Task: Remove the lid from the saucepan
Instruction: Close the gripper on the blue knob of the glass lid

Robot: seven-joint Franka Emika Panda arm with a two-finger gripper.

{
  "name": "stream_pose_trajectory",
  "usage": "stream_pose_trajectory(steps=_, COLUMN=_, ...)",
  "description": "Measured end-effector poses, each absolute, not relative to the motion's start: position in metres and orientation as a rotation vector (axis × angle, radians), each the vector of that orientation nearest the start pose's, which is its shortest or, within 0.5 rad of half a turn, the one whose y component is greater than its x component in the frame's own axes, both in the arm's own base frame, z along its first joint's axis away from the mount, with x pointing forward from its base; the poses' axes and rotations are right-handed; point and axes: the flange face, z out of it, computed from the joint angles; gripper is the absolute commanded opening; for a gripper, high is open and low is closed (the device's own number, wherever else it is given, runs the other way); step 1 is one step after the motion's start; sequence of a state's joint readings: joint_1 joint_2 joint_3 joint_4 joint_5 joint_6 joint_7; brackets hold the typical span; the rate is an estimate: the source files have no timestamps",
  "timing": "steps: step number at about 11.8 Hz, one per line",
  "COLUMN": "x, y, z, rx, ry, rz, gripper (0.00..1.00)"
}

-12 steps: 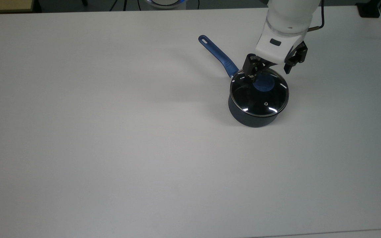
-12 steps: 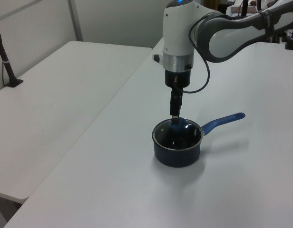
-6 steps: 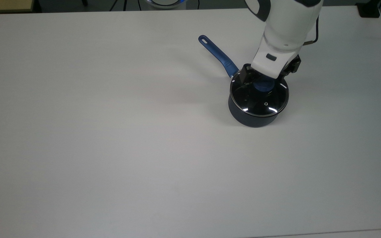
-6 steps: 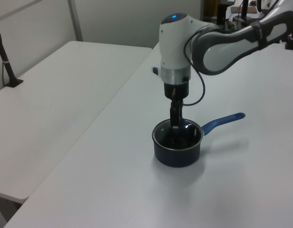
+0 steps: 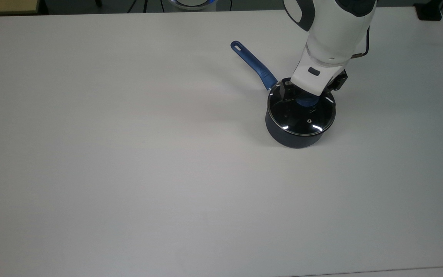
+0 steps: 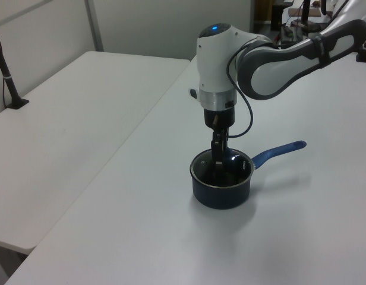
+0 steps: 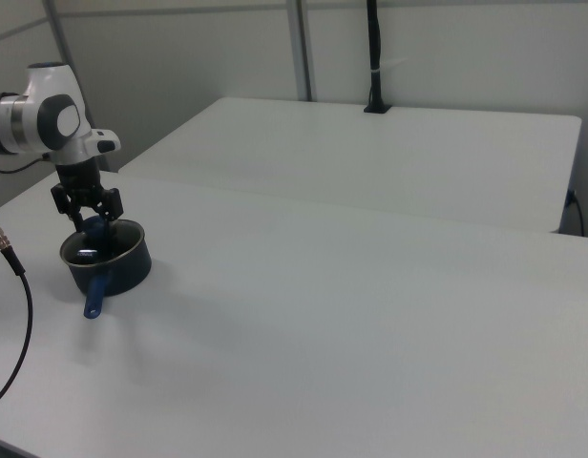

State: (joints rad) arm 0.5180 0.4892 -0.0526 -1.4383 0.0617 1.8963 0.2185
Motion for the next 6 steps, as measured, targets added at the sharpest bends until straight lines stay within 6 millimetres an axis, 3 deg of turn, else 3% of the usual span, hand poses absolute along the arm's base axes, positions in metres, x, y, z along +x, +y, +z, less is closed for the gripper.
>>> stream_pose_trajectory(steps=2, x=0.616, y=0.322, z=0.409, rx=-3.098, ry=-0.358, rz=0.056, gripper=0.69)
stream_pose_trajectory(steps=6, x=0.617, y=0.321, z=0.421, rx=-3.093, ry=-0.358, rz=0.026, gripper=0.53)
